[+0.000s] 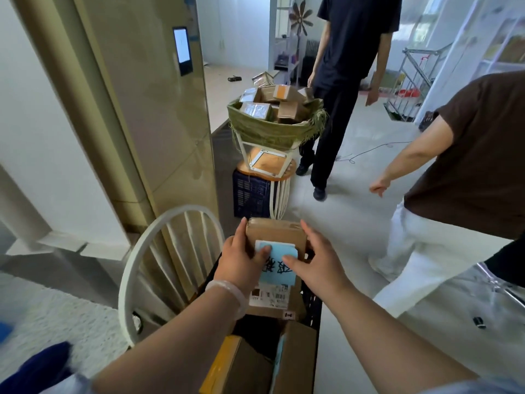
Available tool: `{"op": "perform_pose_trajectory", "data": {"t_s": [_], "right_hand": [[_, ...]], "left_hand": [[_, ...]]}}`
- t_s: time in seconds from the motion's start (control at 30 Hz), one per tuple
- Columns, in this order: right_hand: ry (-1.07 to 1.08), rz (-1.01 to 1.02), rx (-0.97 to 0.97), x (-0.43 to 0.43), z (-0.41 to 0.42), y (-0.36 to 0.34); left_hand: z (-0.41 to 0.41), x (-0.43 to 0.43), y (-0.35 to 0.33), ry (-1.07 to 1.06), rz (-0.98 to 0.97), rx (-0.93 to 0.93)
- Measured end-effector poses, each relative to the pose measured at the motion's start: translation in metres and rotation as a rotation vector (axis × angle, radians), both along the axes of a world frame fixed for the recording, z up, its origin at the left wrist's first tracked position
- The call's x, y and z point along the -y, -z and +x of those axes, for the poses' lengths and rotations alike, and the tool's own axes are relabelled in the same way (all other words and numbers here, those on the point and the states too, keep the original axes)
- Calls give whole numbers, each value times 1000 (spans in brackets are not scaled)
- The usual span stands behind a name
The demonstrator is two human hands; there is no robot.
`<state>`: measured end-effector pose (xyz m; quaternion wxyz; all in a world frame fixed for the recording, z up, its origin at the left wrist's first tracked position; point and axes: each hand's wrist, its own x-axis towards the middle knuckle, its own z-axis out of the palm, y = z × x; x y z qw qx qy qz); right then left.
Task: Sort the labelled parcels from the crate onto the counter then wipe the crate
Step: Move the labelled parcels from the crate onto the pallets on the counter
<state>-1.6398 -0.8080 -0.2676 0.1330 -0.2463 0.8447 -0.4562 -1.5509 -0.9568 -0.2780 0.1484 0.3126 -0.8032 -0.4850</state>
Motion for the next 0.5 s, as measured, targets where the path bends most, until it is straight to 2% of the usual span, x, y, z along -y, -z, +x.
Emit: {"op": "perform_pose_trajectory", "data": {"t_s": [0.27,0.37,0.5], "right_hand": [[34,-58,-19,1,-5,-4],[-18,-63,47,7,-3,-8],[-81,-1,114,6,-2,-14]], "left_hand": [[11,3,-14,72,181,-22],[14,-3,-19,44,281,-65],[17,-3,-24,20,234,-34]]}}
